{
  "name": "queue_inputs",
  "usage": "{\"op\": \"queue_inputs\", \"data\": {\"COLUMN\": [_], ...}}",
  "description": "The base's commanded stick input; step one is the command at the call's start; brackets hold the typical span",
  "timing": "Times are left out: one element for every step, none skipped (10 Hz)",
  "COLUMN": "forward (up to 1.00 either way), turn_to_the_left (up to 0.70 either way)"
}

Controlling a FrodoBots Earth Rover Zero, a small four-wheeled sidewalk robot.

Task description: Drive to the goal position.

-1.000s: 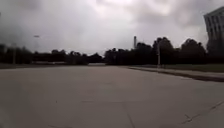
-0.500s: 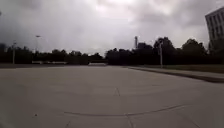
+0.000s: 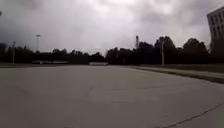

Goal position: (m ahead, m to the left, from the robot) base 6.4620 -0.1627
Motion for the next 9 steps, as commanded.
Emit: {"op": "queue_inputs", "data": {"forward": [0.7,0.7,0.7,0.7,0.7,0.7,0.7,0.7,0.7], "turn_to_the_left": [0.0,0.0,0.0,0.0,0.0,0.0,0.0,0.0,0.0]}}
